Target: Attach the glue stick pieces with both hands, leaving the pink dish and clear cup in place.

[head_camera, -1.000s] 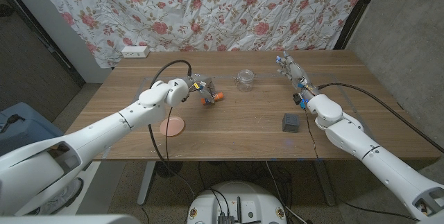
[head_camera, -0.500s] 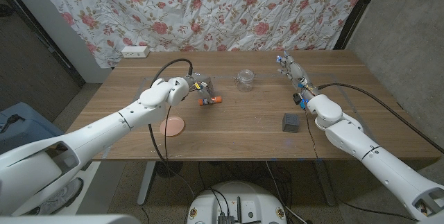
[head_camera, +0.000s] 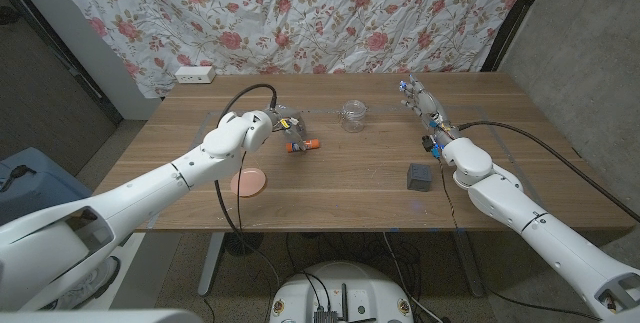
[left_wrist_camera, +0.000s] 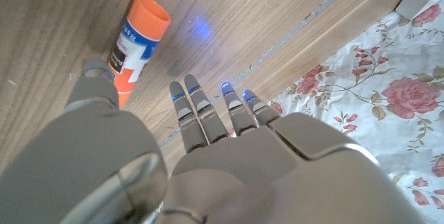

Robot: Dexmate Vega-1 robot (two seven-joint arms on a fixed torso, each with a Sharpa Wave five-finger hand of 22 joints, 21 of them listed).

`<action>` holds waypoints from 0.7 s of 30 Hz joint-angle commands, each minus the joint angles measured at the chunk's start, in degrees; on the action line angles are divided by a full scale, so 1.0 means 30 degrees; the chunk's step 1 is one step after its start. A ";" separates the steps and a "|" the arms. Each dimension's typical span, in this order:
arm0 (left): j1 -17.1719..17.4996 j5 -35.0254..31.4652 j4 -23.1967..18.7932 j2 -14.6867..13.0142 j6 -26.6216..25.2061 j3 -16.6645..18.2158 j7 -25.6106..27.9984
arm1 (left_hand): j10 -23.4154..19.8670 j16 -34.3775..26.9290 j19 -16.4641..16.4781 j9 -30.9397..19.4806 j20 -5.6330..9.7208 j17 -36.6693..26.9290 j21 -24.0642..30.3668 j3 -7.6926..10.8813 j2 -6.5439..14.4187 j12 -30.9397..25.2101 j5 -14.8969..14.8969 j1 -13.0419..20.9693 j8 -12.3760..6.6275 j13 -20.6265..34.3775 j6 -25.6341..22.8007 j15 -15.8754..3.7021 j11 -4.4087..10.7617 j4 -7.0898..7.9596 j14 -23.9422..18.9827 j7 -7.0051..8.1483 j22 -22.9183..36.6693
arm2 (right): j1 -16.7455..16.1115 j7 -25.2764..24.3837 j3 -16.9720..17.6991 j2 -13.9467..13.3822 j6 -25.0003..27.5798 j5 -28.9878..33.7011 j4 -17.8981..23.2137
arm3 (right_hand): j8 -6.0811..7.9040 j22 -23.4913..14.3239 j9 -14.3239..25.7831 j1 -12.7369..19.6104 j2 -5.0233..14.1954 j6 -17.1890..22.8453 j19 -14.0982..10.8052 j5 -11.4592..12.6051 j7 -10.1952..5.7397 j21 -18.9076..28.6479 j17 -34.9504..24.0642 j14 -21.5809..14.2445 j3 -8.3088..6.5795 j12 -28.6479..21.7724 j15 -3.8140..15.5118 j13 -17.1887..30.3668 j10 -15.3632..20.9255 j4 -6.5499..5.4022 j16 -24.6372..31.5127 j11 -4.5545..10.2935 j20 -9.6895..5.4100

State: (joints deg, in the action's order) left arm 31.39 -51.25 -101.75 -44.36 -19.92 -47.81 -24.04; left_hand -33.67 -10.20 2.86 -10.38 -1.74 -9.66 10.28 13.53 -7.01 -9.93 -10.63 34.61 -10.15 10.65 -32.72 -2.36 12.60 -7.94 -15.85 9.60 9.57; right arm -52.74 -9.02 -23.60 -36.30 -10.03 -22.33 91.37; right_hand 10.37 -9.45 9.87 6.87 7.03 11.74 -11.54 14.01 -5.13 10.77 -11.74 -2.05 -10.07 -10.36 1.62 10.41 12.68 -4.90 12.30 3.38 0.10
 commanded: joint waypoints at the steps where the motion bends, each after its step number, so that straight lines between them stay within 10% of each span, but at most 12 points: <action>1: 0.0416 0.0505 -0.0689 -0.0181 -0.1043 0.0621 -0.0847 | 0.1072 0.0088 -0.0365 0.0009 -0.0231 -0.0034 0.0000 -0.0078 0.0014 0.0079 0.0062 -0.0398 0.0066 -0.0052 0.0722 -0.1275 -0.0041 -0.0018 0.0510 -0.0244 0.0036 | 0.0123 -0.0242 -0.0090 0.0147 0.0212 0.0174 -0.0053 | 0.0101 -0.0060 0.0064 0.0064 0.0032 0.0079 0.0003 0.0051 -0.0048 -0.0041 -0.0054 -0.0010 -0.0171 -0.0081 -0.0129 -0.0010 0.0003 -0.0031 -0.0076 -0.0094 0.0205; 7: 0.0372 0.1477 -0.0705 -0.0337 -0.0932 0.0948 -0.1102 | 0.3840 0.0154 -0.1343 0.0048 -0.0504 -0.0010 -0.0041 -0.0286 0.0344 0.0077 0.0127 -0.1840 0.0032 -0.0090 0.2434 -0.0670 -0.0407 0.0298 0.2396 -0.0551 0.0035 | 0.0177 -0.0244 -0.0036 0.0216 0.0244 0.0027 -0.0235 | -0.0006 -0.0061 0.0063 -0.0050 -0.0095 -0.0240 0.0077 0.0021 0.0035 -0.0056 -0.0078 0.0101 -0.0142 -0.0019 -0.0209 -0.0008 -0.0213 -0.0042 -0.0108 -0.0288 0.0257; 21: 0.1450 0.6567 -0.0121 -0.0510 0.0224 0.3161 0.2140 | 0.4660 -0.0151 -0.0533 0.0029 -0.0403 -0.0033 0.0304 -0.0038 0.1485 -0.0219 0.0153 -0.3005 -0.0121 -0.0106 0.3082 -0.0559 -0.1335 0.0769 0.1950 -0.0755 0.0039 | 0.0687 0.0974 0.0191 0.0670 -0.0830 -0.1165 -0.1856 | -0.0137 -0.0061 0.0061 -0.0442 -0.0320 -0.0975 0.0114 -0.0049 0.0294 -0.0039 -0.0127 0.0104 -0.0005 0.0044 -0.0576 -0.0012 -0.0639 -0.0163 -0.0070 -0.0640 0.0340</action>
State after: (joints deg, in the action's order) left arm 33.95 -41.97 -103.70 -45.65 -22.30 -42.43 -23.45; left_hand -19.62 -10.20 0.56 -10.12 -2.87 -9.60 10.89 13.09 -3.21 -10.03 -10.36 26.29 -9.93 10.39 -23.11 -2.07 9.10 -6.16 -8.87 7.57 9.58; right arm -51.70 -8.57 -23.54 -35.26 -10.08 -23.49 89.19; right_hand 10.15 -9.45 9.88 5.81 5.96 8.96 -10.92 14.01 -4.41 10.78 -11.87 -1.49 -10.07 -10.36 0.32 10.41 10.98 -4.90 12.08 1.69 0.72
